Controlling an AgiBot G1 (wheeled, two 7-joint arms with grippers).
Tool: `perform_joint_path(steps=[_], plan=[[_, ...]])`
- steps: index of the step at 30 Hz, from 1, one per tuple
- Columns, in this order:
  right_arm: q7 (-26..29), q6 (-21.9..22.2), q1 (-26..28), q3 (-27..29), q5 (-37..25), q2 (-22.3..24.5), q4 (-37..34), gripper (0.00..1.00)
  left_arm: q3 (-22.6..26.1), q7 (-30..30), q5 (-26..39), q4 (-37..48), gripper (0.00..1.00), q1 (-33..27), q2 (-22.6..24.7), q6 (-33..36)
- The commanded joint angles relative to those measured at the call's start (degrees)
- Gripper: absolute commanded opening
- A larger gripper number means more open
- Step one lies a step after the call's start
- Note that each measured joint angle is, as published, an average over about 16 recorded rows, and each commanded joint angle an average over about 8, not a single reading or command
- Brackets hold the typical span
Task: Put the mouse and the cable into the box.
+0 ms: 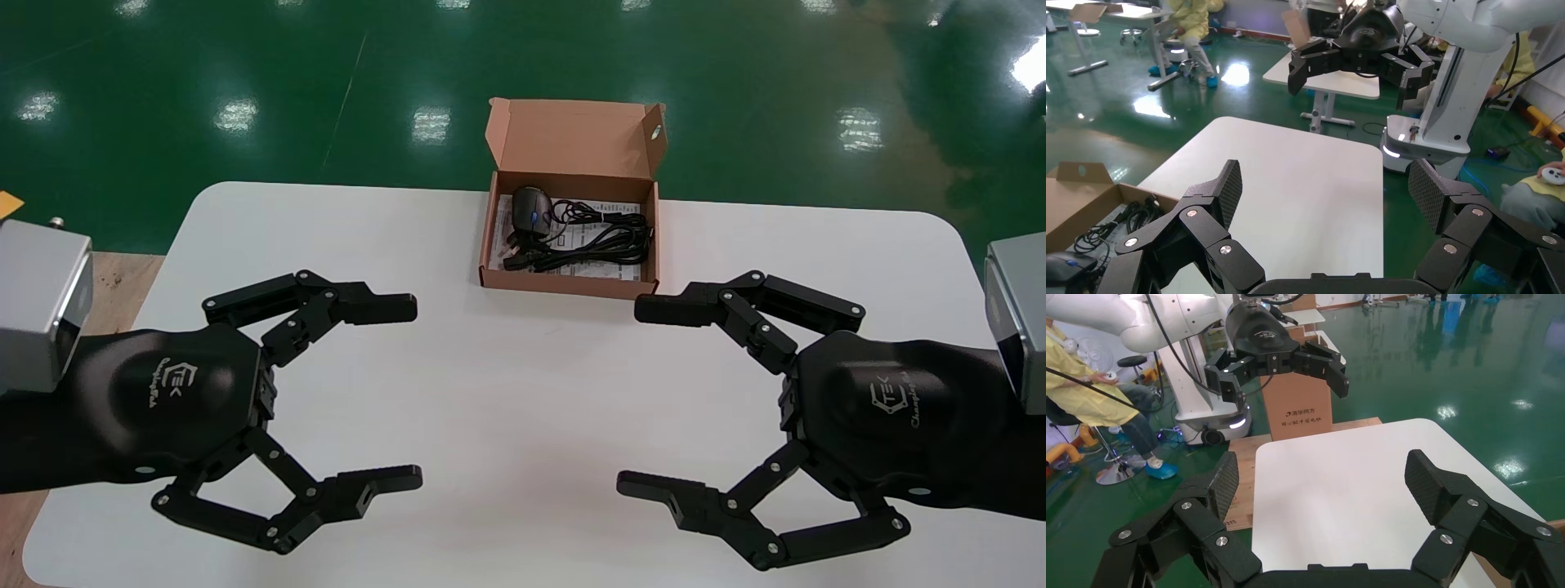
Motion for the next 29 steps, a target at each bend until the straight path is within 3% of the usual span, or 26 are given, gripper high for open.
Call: perform_joint_path(steps=[1, 29], plan=[[0.0, 0.0, 0.0, 0.0, 0.0, 0.0, 0.0, 1.00, 0.0, 0.0, 0.0, 0.0, 1.00, 0.0, 0.0, 0.0], [0.0, 0.0, 0.0, 0.0, 0.0, 0.0, 0.0, 1.00, 0.0, 0.0, 0.0, 0.0, 1.00, 0.0, 0.0, 0.0]])
